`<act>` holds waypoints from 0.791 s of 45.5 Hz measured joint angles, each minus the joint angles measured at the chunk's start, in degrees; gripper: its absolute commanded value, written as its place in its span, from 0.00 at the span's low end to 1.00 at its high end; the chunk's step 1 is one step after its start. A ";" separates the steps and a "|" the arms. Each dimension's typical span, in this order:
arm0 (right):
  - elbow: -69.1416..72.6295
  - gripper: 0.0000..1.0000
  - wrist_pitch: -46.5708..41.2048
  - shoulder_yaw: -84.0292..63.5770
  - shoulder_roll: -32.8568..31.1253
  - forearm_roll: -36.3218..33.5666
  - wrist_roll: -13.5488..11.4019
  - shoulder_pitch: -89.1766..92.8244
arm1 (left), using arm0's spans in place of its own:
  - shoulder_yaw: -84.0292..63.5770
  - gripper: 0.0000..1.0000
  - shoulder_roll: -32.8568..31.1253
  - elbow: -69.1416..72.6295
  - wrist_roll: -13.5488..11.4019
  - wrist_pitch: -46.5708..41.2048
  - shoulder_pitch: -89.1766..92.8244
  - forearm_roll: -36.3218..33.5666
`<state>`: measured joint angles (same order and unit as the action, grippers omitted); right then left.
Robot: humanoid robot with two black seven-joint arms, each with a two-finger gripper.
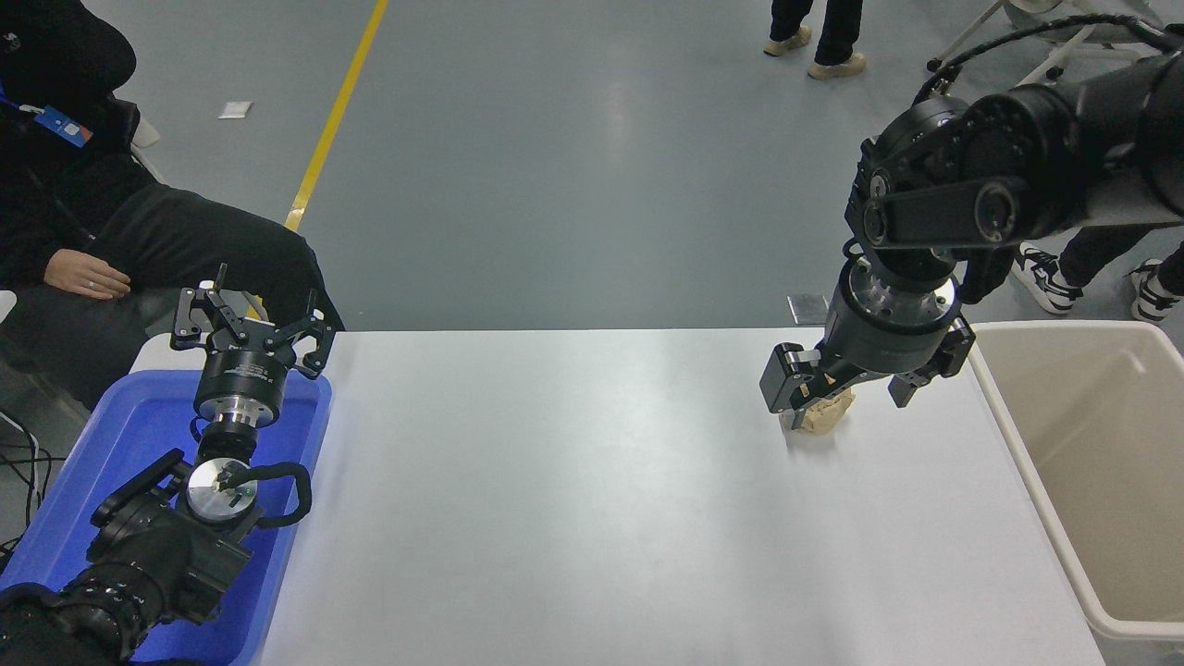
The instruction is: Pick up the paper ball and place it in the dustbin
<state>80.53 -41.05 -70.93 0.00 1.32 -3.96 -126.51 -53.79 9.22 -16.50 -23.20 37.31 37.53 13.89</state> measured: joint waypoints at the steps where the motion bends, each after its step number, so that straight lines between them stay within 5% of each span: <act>1: 0.00 1.00 0.00 0.00 0.00 0.00 0.00 0.04 | 0.00 0.99 0.00 0.00 0.00 0.00 0.00 0.00; 36: -1.37 1.00 0.26 1.14 0.00 0.00 0.01 1.72 | 0.00 0.99 0.01 0.00 0.00 -0.04 0.00 0.08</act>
<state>79.17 -40.79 -69.79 0.00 1.32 -3.95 -124.79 -53.79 9.23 -16.50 -23.20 37.27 37.53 13.97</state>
